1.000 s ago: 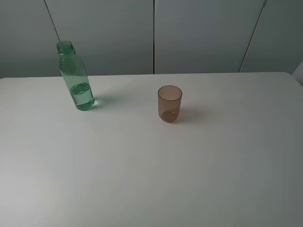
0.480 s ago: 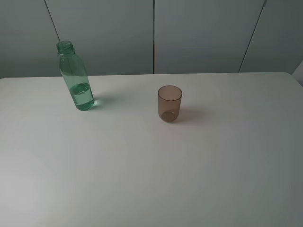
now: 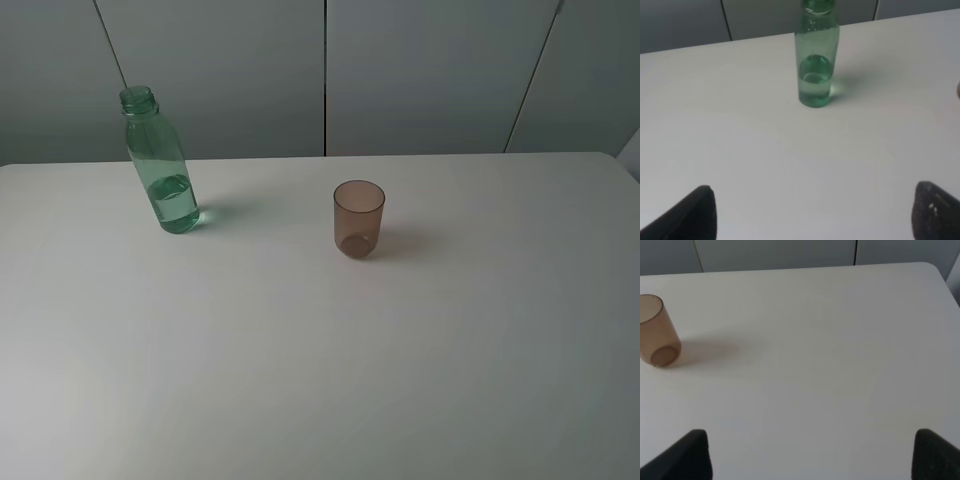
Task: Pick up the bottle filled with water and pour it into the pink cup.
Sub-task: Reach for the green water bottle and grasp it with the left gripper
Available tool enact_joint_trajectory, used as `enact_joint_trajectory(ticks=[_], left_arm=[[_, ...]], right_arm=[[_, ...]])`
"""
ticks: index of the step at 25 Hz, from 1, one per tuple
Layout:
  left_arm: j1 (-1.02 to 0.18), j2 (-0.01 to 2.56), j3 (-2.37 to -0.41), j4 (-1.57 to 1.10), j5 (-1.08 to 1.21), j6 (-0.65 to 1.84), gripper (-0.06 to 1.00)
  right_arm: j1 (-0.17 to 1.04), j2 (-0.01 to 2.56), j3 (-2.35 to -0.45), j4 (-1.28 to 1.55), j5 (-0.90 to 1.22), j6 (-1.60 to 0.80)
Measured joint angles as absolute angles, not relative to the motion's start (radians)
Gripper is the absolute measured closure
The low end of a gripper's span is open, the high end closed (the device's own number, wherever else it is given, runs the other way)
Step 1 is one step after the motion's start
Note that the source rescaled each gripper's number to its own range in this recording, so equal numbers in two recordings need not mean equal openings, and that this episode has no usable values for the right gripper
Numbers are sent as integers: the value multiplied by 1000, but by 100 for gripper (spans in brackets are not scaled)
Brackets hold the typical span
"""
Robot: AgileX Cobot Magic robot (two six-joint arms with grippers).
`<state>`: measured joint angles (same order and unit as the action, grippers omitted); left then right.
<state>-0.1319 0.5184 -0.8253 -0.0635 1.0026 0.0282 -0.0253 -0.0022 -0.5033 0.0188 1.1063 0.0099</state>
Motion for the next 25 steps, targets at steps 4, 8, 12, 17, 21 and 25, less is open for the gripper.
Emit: enact_joint_trajectory(ticks=[4,8,12,17,21,25], left_arm=[[-132,715,-831,-102,879,39,-6],[-132,862,-769,-191,648,124,-6],[-132,944,-641,-227,378,172,-6],[-165,1069,-551,-193,37,187,-6],[-175,1195,-549,-169,-119,195,-6],[-181,1326,-522,-160,-208,213,-6]], right_arm=[[-25,-2,-503,19,1106,10],[-25,-2,-503,19,1106,10],[-25,-2,-503,19,1106,10],[-25,-2,-503,19,1106,10],[-25,-2,-503,19,1106,10],[-25,-2,-503,19,1106,10]])
